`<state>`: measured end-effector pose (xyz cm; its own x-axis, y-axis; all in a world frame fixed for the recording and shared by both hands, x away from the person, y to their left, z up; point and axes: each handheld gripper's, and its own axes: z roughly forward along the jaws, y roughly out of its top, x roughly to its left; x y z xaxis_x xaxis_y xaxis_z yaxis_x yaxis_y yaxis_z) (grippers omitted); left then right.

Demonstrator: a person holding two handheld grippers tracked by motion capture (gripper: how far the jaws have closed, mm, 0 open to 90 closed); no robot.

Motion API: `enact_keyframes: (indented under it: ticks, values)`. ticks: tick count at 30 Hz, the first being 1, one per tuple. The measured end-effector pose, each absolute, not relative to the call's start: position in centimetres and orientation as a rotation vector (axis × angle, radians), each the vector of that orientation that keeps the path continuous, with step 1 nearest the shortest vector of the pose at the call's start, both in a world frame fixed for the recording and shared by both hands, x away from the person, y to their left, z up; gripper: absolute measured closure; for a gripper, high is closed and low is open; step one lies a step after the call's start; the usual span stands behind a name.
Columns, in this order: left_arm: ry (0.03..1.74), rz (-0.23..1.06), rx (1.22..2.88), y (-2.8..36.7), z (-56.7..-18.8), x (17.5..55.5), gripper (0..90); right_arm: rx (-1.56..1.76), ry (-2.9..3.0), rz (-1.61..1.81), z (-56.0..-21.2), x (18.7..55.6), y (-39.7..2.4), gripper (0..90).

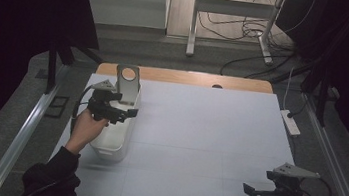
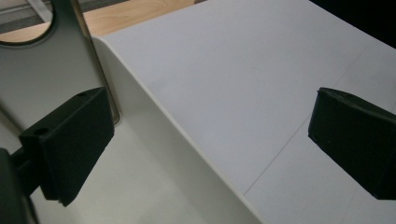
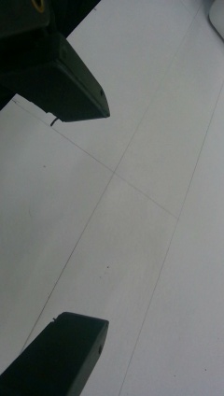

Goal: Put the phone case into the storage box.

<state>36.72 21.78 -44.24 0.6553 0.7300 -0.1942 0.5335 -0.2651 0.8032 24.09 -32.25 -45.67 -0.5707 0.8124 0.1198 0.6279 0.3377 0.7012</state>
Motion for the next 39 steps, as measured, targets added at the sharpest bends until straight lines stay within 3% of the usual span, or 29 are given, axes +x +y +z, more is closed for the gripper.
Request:
enact_keyframes:
  ticks: [39]
  values:
    - [0.929,0.245,1.94,21.2,-44.4,32.2,1.6,1.29,2.347,1.061,-45.6,23.9,-32.3,1.9]
